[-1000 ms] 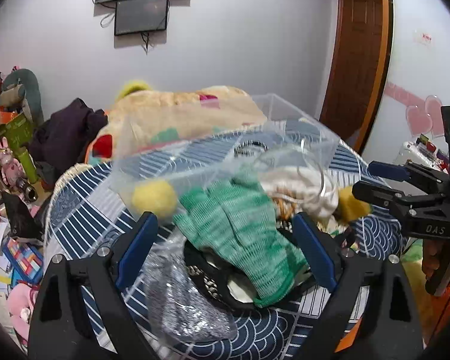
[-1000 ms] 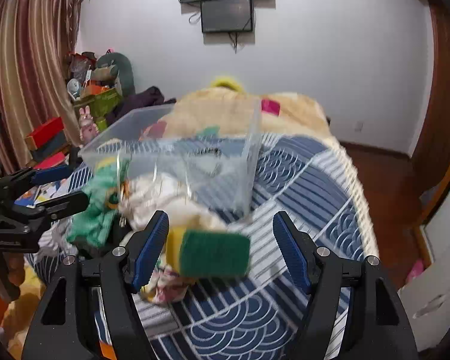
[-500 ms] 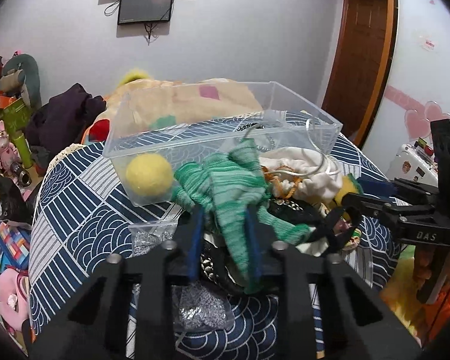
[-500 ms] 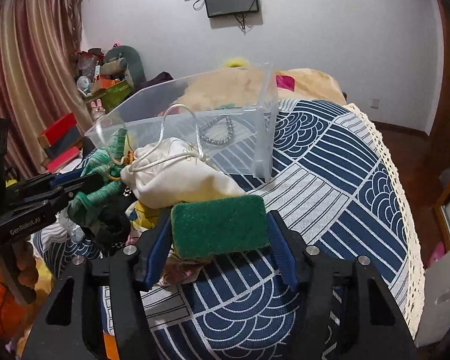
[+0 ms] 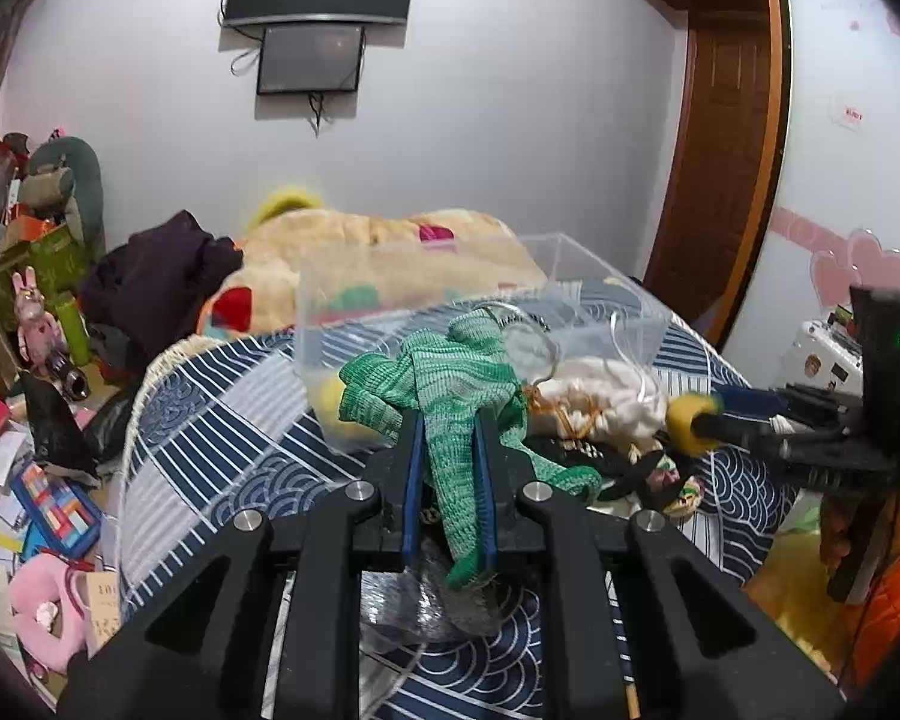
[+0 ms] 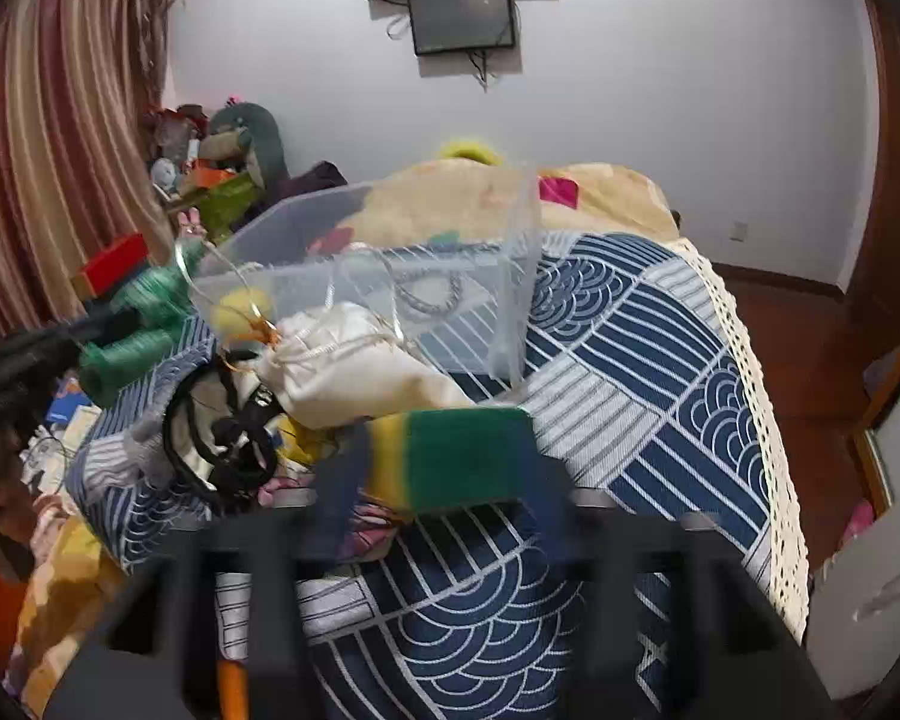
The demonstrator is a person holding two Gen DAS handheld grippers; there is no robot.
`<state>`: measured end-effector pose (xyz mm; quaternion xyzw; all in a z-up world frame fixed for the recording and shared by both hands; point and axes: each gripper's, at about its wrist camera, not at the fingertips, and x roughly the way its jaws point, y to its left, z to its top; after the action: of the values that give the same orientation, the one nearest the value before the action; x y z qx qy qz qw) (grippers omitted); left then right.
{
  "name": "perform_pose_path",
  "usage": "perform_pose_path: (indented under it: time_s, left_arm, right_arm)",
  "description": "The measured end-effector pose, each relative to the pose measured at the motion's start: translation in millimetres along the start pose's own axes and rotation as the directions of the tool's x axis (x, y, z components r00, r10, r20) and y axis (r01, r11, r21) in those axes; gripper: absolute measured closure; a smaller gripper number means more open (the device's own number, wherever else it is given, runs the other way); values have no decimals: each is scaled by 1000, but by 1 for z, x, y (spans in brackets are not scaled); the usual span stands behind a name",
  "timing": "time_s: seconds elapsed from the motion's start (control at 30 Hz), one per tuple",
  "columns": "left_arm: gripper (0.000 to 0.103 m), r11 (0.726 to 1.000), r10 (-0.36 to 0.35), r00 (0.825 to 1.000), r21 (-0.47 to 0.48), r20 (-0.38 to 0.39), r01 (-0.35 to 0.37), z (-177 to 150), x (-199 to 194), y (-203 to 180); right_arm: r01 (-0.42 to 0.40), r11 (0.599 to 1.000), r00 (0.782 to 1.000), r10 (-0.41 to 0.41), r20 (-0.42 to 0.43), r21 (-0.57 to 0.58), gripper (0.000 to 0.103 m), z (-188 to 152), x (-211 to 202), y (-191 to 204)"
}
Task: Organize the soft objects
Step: 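Grasp the green knitted glove with the left tool while the right tool grasps the green sponge, then drop the glove into the clear box with the left tool while the right tool drops the sponge in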
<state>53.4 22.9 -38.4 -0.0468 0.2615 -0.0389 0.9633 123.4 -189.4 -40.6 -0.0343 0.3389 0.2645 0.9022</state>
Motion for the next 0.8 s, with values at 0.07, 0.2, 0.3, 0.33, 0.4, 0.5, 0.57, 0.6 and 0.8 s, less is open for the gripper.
perform_pose_path:
  time_s: [0.07, 0.2, 0.3, 0.33, 0.4, 0.5, 0.57, 0.6, 0.8]
  left_arm:
    - [87, 1000, 2, 1000, -2, 7, -2, 3, -3, 2]
    - [87, 1000, 14, 1000, 3, 12, -14, 6, -5, 5]
    - [87, 999, 30, 999, 13, 22, -30, 9, -4, 4]
    - [87, 999, 34, 999, 15, 26, -34, 12, -4, 5]
    - [87, 999, 40, 999, 18, 36, -41, 15, -5, 7]
    - [87, 998, 51, 997, 21, 58, -53, 24, -7, 9]
    - [87, 997, 64, 994, 28, 83, -67, 32, -9, 10]
    - [87, 997, 72, 993, 29, 97, -75, 37, -11, 11]
    - [87, 997, 69, 992, 38, 105, -73, 57, -6, 18]
  right_arm:
    - [3, 1000, 1000, -3, -4, 11, 29, -1, 5, -2]
    - [-15, 999, 999, 16, -45, 35, 29, -2, 21, -11]
    - [-49, 997, 997, 52, -49, 51, 43, -3, 26, -12]
    - [-67, 997, 996, 70, -53, 42, 43, -3, 25, -10]
    - [-43, 999, 998, 43, -40, 20, 44, -3, 19, -5]
    - [-23, 1000, 1000, 23, -11, 6, 44, 0, 6, -2]
    - [-25, 1000, 999, 25, 23, 12, 44, 6, -5, -2]
    - [-24, 1000, 999, 23, 44, 12, 44, 12, -10, -2]
    - [-34, 999, 986, 34, 166, -5, 44, 49, -35, 6]
